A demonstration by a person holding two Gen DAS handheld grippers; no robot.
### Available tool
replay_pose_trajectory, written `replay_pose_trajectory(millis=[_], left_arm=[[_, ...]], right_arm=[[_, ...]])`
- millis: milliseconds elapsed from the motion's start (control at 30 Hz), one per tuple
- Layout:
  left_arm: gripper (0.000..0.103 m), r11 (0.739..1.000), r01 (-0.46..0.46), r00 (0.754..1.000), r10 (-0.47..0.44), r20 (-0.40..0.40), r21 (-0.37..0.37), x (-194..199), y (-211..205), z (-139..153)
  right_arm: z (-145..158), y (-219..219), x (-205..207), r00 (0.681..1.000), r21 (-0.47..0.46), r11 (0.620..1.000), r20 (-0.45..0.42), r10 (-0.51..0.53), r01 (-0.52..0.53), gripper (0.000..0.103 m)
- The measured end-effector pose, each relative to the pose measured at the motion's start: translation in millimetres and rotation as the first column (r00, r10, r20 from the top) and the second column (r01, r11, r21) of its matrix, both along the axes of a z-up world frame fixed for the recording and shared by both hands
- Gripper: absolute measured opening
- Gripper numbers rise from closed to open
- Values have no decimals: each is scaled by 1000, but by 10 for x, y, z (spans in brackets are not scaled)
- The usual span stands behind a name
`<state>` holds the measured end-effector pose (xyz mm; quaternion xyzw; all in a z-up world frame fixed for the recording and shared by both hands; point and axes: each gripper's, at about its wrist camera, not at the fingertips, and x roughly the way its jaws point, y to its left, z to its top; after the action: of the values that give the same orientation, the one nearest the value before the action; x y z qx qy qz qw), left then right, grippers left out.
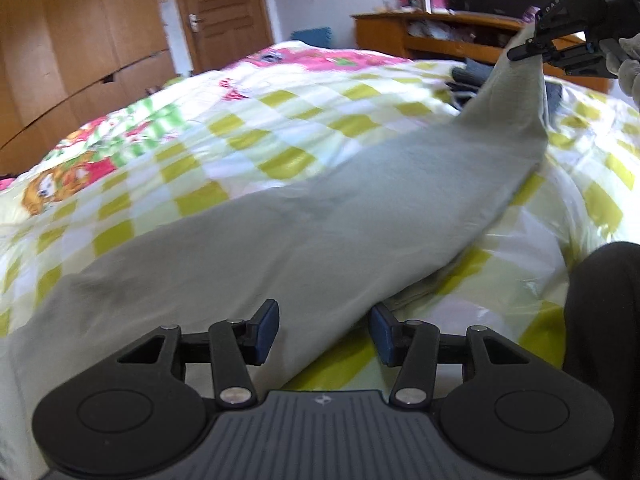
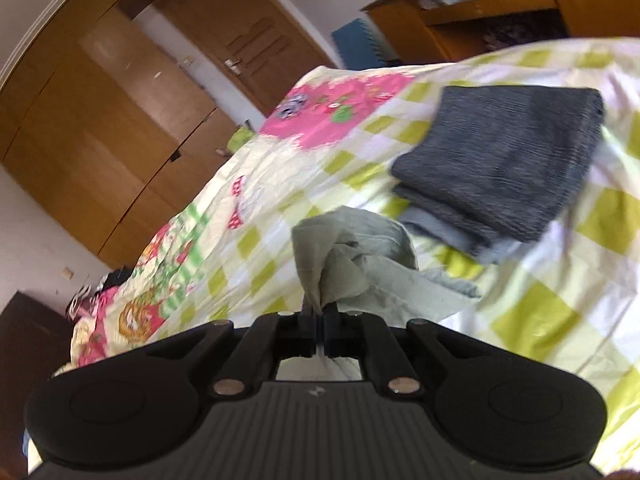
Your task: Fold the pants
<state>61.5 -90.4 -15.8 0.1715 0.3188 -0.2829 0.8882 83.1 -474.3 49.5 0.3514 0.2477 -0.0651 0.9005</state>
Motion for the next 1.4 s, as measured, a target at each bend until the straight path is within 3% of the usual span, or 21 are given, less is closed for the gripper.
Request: replay_pose_trajectory(millis=[167,300,400,500,733,967,1233,1333,1400], left_arm=[[62,992,-123,992,124,17,-25,71,463,7],[62,969,-245,969,246,20,-32,126,899,-30],[64,958,-286,958,286,1,-31,71,1209,-67],[69,945,-320,947,318,-37,-67,11,1431,-121],[70,928,-351,936,346,-60,-122,-79,1587,-215],[70,916,-357,934,345,-94,-182,-79,1727,-241],[70,894,-373,927,352,-127,-247,-113,1855,-226],[70,884,-386,922,362,-136,-264,-130,1910,-215],[71,878,-392,920,367,-140,-274,-141,1928,-212]], right_arm=[[187,1033,498,970,-123,963,-16,242,-242,4],[148,1991,819,891,-171,875,-53,450,-452,4],[86,2624,962,821,-171,804,-74,566,-569,4],[28,3182,1064,760,-205,734,-105,642,-648,4],[-43,4074,1005,637,-256,591,-163,754,-765,4],[-95,4810,858,542,-341,457,-218,811,-821,4],[-285,5516,862,468,-437,315,-306,829,-843,4],[-350,5616,896,475,-442,316,-314,822,-840,4],[-331,5623,909,498,-452,340,-296,815,-825,4]])
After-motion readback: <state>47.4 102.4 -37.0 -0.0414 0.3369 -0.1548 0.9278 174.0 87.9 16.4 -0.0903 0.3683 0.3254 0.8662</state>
